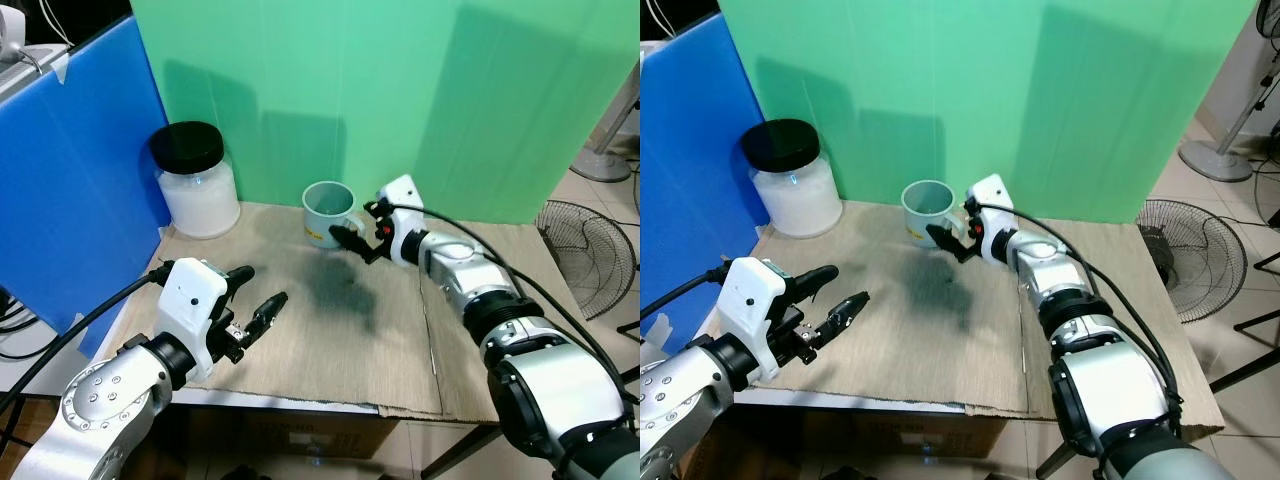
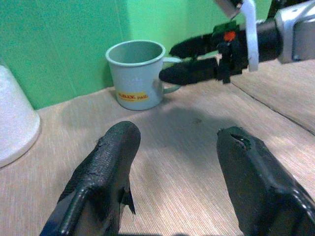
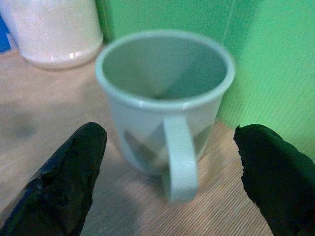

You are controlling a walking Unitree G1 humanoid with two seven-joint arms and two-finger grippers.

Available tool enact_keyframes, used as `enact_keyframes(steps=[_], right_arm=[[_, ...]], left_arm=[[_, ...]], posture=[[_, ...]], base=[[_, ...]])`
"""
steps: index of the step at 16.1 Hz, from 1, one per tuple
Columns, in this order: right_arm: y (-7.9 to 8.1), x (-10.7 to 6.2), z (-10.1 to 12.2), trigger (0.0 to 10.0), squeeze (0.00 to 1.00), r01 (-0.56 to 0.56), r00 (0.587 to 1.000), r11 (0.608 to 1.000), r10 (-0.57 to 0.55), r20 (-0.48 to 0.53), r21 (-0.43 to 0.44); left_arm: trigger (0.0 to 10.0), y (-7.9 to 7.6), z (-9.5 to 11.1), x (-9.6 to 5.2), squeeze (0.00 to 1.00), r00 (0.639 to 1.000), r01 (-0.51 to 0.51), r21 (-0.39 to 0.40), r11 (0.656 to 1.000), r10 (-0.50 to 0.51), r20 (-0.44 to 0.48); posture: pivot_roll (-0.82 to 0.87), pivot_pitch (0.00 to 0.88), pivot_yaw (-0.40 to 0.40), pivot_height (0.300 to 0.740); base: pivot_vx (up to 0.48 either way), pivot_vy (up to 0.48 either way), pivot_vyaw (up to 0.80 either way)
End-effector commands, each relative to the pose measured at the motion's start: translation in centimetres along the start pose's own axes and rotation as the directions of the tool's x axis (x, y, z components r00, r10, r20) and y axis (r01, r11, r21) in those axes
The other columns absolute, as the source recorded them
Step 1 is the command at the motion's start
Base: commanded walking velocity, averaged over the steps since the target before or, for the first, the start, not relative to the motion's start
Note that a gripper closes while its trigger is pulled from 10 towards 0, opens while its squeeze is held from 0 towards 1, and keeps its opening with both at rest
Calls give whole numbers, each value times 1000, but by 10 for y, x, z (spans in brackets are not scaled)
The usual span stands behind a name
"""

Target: Setting the table

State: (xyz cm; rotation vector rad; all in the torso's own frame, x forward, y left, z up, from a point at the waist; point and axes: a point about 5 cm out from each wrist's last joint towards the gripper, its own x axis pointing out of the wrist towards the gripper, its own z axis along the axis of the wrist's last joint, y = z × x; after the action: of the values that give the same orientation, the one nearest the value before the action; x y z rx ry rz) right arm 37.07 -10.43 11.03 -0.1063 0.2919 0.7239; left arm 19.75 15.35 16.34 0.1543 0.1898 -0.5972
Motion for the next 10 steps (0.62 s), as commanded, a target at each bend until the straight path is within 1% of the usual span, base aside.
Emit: enact_keyframes(steps=[1,3,4,5,9,10], right_arm=[[1,3,4,10000,0,2,1000,1000,-2,1,-1],[8,6,-3,4627,0,-36,999,999,36,-33,12],[9,6,-4,980,0,-43,998,999,43,-35,8],[12,7,-4,0,0,-57,998,998,58,-25,26],[12,8,-3,0,0,-53,998,998,53,-19,36],[12,8,-4,0,0,-32,999,999,33,-28,34]], left_arm=[[10000,-2,1,0,0,1000,24,5,1000,-24,-7],[10000,-1,0,0,0,1000,22,7,1000,-22,-12],[10000,-1,0,0,0,1000,23,7,1000,-22,-12],[10000,-1,0,0,0,1000,22,7,1000,-21,-11],[10000,-1,0,-1,0,1000,22,8,1000,-22,-13],[10000,-1,0,0,0,1000,23,9,1000,-23,-13]], posture=[[16,23,-3,740],[17,24,-4,740],[17,24,-4,740],[22,25,-6,740],[21,24,-4,740],[20,26,-2,740]], base=[[0,0,0],[0,0,0],[0,0,0],[0,0,0],[0,0,0],[0,0,0]])
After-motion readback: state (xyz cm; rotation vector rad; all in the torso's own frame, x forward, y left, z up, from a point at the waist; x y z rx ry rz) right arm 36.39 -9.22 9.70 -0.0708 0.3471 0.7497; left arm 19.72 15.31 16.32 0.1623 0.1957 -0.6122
